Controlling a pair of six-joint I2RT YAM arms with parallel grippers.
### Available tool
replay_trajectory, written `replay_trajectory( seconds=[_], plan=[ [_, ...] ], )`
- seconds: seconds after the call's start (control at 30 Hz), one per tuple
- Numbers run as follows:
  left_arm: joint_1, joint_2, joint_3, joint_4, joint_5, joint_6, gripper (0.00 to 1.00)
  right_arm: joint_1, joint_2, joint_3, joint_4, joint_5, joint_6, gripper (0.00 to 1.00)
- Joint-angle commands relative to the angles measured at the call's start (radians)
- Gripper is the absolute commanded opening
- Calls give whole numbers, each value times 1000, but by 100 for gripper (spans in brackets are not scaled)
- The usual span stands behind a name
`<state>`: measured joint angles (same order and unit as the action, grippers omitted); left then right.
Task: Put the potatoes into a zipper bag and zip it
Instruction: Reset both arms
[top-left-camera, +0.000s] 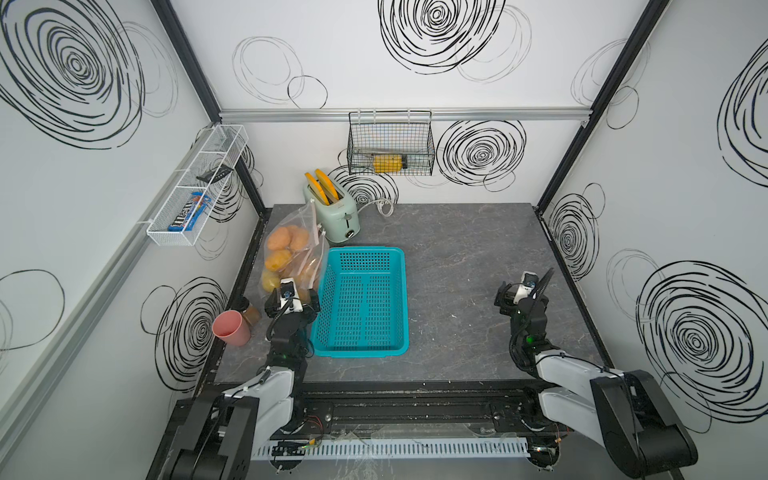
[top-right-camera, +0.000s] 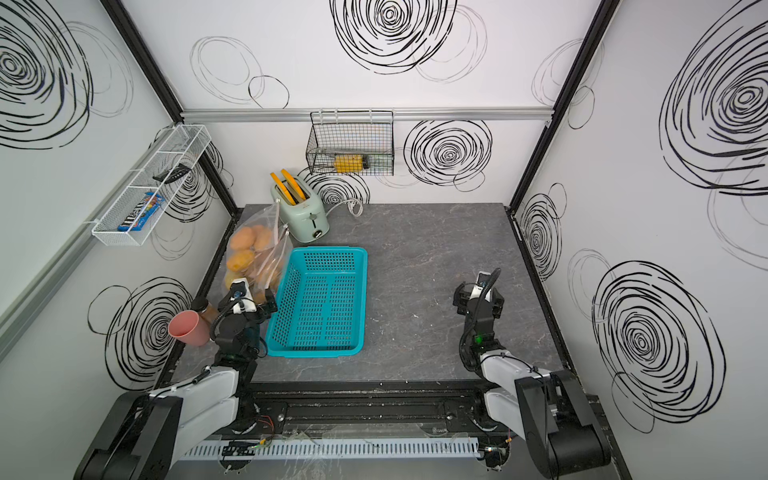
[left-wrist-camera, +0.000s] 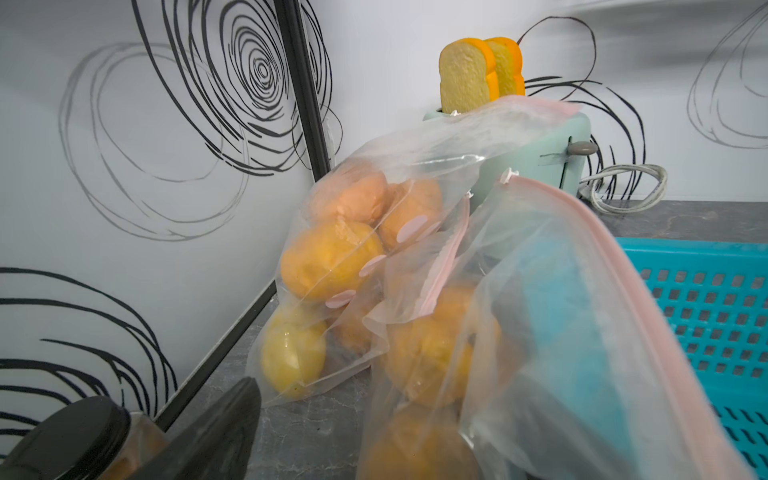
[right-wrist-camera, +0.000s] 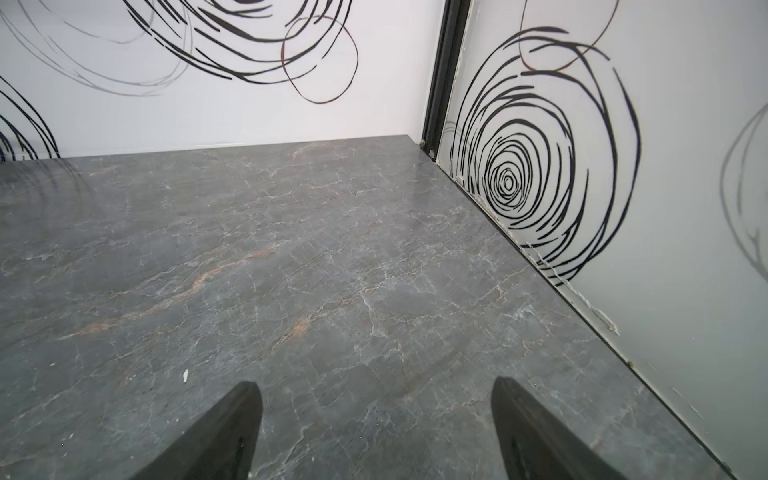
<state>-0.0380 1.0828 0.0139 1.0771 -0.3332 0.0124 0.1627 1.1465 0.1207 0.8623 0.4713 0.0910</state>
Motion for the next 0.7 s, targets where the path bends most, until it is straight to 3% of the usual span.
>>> replay_trajectory(
  seconds=[0.0,0.23,0.37,0.67],
  plan=[
    [51,51,46,115,148,-47,96,-51,26,26,116,-74,-12,88],
    [132,109,61,171,200,-96,96,-107,111,54,183,-145,6,86],
    [106,120,61,191,151,-52,96,-108,204,30,325,-153,15,87],
    [55,150,113,124,196,21,96,-106,254,117,219,-213,-10,86]
  ],
)
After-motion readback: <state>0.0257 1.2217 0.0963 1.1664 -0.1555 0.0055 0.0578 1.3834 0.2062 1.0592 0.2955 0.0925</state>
